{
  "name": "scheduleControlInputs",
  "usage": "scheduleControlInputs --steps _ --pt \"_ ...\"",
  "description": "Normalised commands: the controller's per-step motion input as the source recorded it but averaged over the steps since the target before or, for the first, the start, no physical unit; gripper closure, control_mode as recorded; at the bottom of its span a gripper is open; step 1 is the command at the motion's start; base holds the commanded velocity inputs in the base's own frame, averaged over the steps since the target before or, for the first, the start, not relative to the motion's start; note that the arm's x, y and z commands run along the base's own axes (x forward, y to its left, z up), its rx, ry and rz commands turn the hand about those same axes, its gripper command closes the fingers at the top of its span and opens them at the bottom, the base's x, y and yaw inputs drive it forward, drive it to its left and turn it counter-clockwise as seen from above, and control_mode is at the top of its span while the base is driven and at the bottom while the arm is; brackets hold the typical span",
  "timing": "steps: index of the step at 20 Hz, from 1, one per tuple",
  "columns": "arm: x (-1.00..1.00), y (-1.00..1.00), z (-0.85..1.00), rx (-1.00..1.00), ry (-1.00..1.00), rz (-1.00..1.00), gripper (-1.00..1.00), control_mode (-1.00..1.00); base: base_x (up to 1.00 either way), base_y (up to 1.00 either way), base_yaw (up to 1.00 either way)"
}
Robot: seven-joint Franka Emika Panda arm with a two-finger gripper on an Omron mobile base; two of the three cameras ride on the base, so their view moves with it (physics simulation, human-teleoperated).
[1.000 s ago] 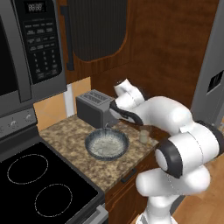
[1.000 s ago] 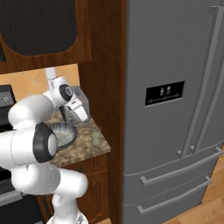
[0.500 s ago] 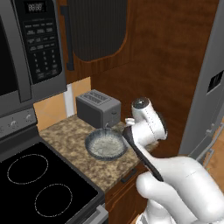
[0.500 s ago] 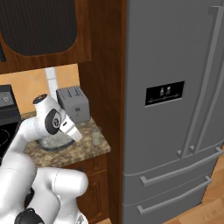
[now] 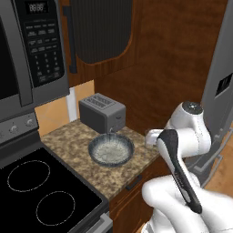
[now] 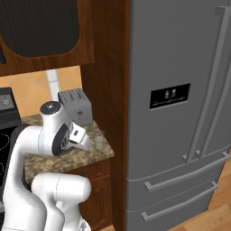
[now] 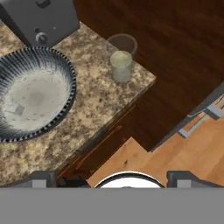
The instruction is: Grab a lemon wedge from the fridge and one ice cube from the ice bowl, and put them in the glass of lemonade.
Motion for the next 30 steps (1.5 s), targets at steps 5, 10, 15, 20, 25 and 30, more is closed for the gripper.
scheduleControlInputs --steps 5,10,15,20,25,30 --pt "-0.65 -0.15 0.08 0.05 -0.04 0.39 -1.00 -1.00 0.00 0.00 0.00" --pt "-0.59 0.18 -0.14 -0.07 -0.17 0.05 -1.00 -1.00 0.00 0.00 0.00" --pt "-0.17 0.15 -0.27 -0.04 -0.13 0.00 -1.00 1.00 -0.26 0.03 0.00" --pt "0.00 0.00 0.00 0.00 0.00 0.00 -1.00 1.00 -1.00 -0.02 -0.02" --pt "0.00 0.00 0.00 0.00 0.00 0.00 -1.00 1.00 -0.71 -0.60 0.04" --pt "0.00 0.00 0.00 0.00 0.00 0.00 -1.00 1.00 -0.05 -0.99 0.26"
